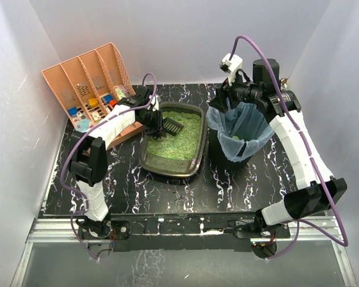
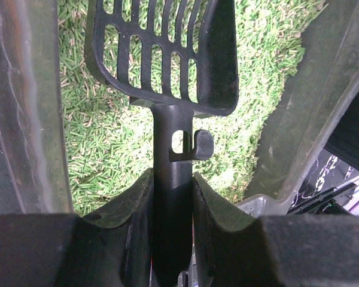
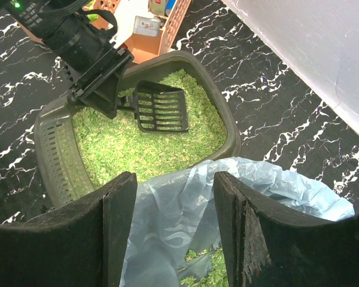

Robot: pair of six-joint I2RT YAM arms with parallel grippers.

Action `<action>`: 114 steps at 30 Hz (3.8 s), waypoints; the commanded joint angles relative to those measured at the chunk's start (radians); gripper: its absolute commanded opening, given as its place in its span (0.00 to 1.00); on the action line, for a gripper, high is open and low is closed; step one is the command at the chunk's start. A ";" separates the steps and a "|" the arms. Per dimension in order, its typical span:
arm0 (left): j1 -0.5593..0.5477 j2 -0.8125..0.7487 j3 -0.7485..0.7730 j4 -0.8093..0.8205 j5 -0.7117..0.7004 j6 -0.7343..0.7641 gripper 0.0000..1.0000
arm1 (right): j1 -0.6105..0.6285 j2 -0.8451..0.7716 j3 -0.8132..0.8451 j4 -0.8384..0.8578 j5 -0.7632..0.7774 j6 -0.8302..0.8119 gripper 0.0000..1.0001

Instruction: Clean the litter box

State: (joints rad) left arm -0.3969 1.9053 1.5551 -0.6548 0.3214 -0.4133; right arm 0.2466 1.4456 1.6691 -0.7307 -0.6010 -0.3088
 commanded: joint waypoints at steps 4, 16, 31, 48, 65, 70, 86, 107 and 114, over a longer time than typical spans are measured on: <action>-0.003 -0.023 0.060 -0.010 0.019 -0.025 0.00 | -0.004 -0.044 0.000 0.062 -0.014 0.000 0.60; -0.003 0.087 0.150 -0.042 0.048 -0.035 0.00 | -0.009 -0.051 -0.026 0.070 -0.010 -0.007 0.61; -0.003 -0.124 -0.083 0.048 0.037 -0.042 0.00 | -0.010 -0.042 -0.049 0.077 -0.027 -0.006 0.62; -0.002 0.068 0.074 -0.015 0.093 -0.056 0.00 | -0.012 -0.044 -0.061 0.077 -0.023 -0.009 0.63; -0.002 0.071 -0.032 0.319 0.068 -0.064 0.00 | -0.013 -0.047 -0.089 0.085 -0.028 -0.013 0.63; -0.006 0.024 -0.156 0.494 0.091 -0.110 0.00 | -0.012 -0.050 -0.094 0.086 -0.031 -0.013 0.63; -0.005 -0.169 -0.372 0.583 0.108 -0.022 0.00 | -0.012 -0.051 -0.086 0.078 -0.037 -0.012 0.64; 0.085 -0.481 -0.645 0.643 0.390 -0.028 0.00 | -0.013 -0.061 -0.077 0.064 -0.034 -0.017 0.65; 0.113 -0.400 -0.638 0.827 0.489 -0.124 0.00 | -0.013 -0.040 -0.057 0.053 -0.031 -0.021 0.65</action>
State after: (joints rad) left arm -0.2848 1.4841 0.8654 0.0147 0.7071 -0.4793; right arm 0.2398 1.4258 1.5723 -0.7078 -0.6167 -0.3130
